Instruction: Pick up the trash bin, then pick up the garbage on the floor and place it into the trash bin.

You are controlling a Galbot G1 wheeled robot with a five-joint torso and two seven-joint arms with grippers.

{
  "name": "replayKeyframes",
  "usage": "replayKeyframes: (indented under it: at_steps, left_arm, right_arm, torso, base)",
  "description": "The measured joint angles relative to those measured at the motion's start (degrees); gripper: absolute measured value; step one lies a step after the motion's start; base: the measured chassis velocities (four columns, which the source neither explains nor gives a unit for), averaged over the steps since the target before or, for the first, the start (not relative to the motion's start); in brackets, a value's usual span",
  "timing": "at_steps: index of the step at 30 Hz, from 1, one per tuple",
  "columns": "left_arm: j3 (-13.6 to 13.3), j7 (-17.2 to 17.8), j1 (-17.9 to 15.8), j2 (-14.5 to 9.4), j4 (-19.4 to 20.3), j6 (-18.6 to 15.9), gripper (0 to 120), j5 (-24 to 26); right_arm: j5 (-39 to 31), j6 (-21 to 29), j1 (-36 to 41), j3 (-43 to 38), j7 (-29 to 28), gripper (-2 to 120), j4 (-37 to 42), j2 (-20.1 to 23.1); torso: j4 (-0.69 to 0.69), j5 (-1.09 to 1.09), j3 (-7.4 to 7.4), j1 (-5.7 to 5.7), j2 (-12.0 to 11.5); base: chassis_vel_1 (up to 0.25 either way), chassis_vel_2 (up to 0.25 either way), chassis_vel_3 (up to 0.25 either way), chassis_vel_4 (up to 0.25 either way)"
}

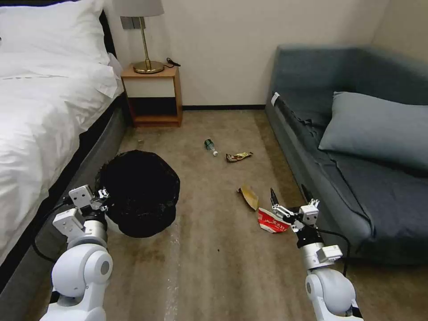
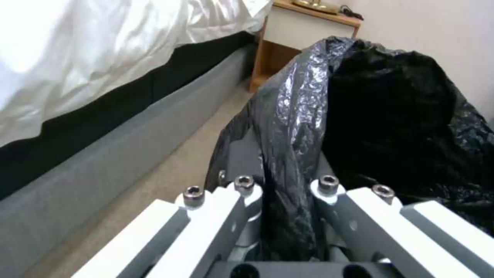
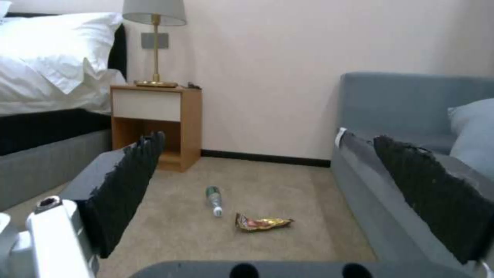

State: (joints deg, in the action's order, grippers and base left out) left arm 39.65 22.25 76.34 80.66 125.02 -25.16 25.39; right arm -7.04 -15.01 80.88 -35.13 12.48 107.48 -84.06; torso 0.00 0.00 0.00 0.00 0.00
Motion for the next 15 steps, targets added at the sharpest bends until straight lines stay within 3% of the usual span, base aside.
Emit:
replayKeyframes:
  at_steps: [15]
  left_arm:
    - [0.29, -1.31, 0.97, -0.27, -0.93, 1.54, 6, -0.67]
  right_arm:
    - [1.05, -0.47, 0.42, -0.27, 0.78, 100, -0.51, 0.17]
  torso:
    - [0.01, 0.00, 0.00, 0.00, 0.00]
  base:
    - [-0.097, 0.101, 0.100, -0.099]
